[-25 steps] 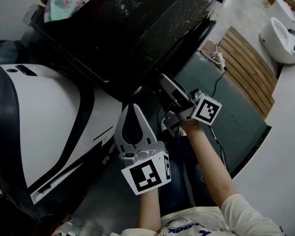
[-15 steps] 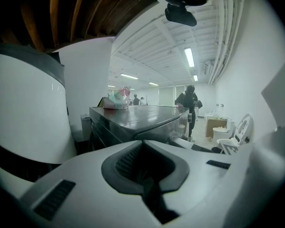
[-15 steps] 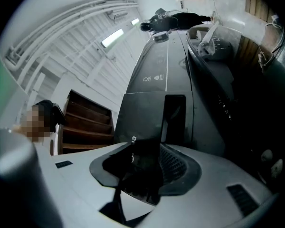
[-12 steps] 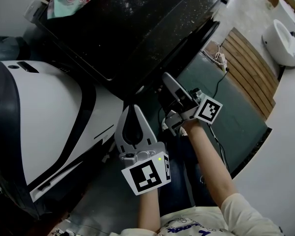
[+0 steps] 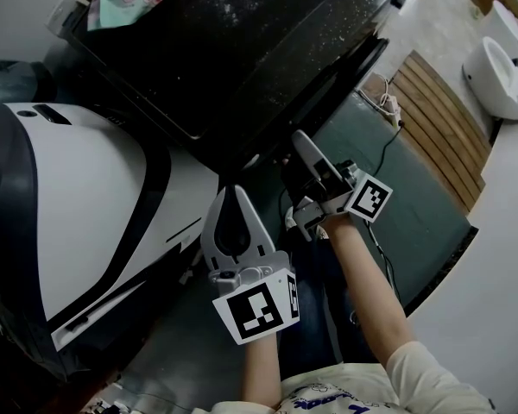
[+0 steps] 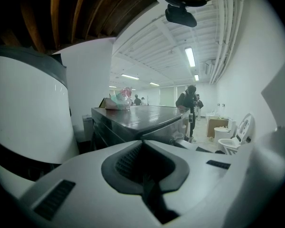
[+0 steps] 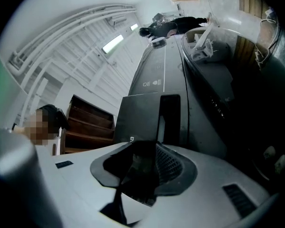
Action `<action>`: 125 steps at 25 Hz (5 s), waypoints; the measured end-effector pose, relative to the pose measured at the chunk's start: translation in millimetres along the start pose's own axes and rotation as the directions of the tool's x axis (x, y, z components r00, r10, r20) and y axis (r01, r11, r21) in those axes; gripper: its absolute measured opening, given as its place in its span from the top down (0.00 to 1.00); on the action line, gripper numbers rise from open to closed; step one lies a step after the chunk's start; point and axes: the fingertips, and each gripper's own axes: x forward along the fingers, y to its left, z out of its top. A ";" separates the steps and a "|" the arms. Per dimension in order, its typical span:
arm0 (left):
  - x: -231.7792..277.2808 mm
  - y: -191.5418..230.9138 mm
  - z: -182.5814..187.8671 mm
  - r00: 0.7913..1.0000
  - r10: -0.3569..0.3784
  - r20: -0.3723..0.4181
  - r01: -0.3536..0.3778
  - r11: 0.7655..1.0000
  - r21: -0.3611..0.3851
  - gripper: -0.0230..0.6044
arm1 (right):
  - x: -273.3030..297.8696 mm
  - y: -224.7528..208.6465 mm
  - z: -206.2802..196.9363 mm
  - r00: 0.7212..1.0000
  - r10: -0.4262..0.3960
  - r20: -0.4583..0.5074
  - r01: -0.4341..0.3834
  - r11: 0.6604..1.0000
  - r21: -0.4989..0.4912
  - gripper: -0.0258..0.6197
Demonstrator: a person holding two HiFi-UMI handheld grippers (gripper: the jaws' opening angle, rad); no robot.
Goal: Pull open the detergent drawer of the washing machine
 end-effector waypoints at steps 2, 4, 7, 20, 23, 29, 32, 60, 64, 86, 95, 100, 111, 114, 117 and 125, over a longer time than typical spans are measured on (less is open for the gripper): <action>-1.6 -1.1 0.1 1.000 -0.001 0.000 0.001 1.000 0.003 0.94 | -4.3 1.6 0.4 1.000 0.006 0.005 -0.006 1.000 0.000 0.71; -4.2 -3.3 -0.7 1.000 -0.002 0.000 0.002 1.000 0.001 0.94 | -7.9 2.6 0.8 1.000 0.014 0.008 -0.014 1.000 0.003 0.72; -8.5 -7.7 -2.6 1.000 -0.004 -0.003 0.004 1.000 -0.005 0.94 | -13.9 3.7 1.5 1.000 0.028 0.013 -0.028 1.000 0.013 0.73; -31.1 -25.5 11.8 0.999 -0.019 0.034 0.019 1.000 -0.011 0.94 | -40.0 12.7 5.2 0.999 0.030 0.019 -0.030 0.999 0.026 0.73; -35.2 -27.4 15.9 0.999 -0.017 0.041 0.017 1.000 -0.009 0.94 | -46.2 16.1 6.2 0.999 0.027 0.020 -0.028 0.999 0.027 0.73; -45.9 -31.7 19.6 0.999 -0.012 0.049 0.012 1.000 -0.006 0.94 | -61.6 23.5 7.8 0.999 0.025 0.020 -0.025 0.999 0.029 0.73; -51.0 -35.2 20.5 0.999 -0.012 0.052 0.012 1.000 -0.005 0.94 | -70.3 26.5 9.1 0.999 0.022 0.027 -0.023 0.999 0.031 0.73; -69.5 -62.8 26.6 0.997 -0.015 0.070 0.015 1.000 -0.002 0.94 | -119.9 47.3 16.3 1.000 0.016 0.015 -0.017 0.999 0.045 0.73; -70.8 -62.7 26.9 0.997 -0.016 0.072 0.016 1.000 -0.001 0.94 | -126.9 49.8 16.6 1.000 0.016 0.024 -0.017 0.999 0.046 0.73; -77.7 -52.0 33.0 0.998 0.001 0.066 -0.001 1.000 -0.004 0.94 | -152.8 48.2 24.2 0.985 -0.163 0.048 0.166 0.983 -0.072 0.70; -91.0 -38.4 59.0 0.997 0.023 0.072 -0.023 1.000 -0.001 0.94 | -143.0 119.2 48.8 0.946 -0.323 0.031 0.298 0.827 -0.476 0.73; -101.4 -35.0 84.2 0.996 0.023 0.088 -0.022 1.000 -0.001 0.94 | -116.2 170.7 51.5 0.932 -0.363 0.016 0.280 0.689 -0.669 0.77; -124.6 -19.2 158.8 0.988 0.022 0.152 -0.021 1.000 -0.005 0.94 | -51.7 267.3 34.6 0.905 -0.426 0.015 0.194 0.379 -0.905 0.86; -131.9 -14.5 177.9 0.985 0.020 0.170 -0.019 1.000 -0.009 0.94 | -37.4 287.7 30.3 0.899 -0.436 0.039 0.185 0.297 -0.937 0.88; -140.1 -8.1 195.6 0.981 0.027 0.193 -0.025 1.000 -0.015 0.94 | -23.9 306.6 24.6 0.902 -0.430 0.048 0.172 0.255 -0.952 0.90; -153.6 16.1 230.5 0.970 0.049 0.239 -0.046 0.999 -0.020 0.94 | 9.7 342.1 5.0 0.908 -0.414 0.064 0.115 0.100 -0.988 0.94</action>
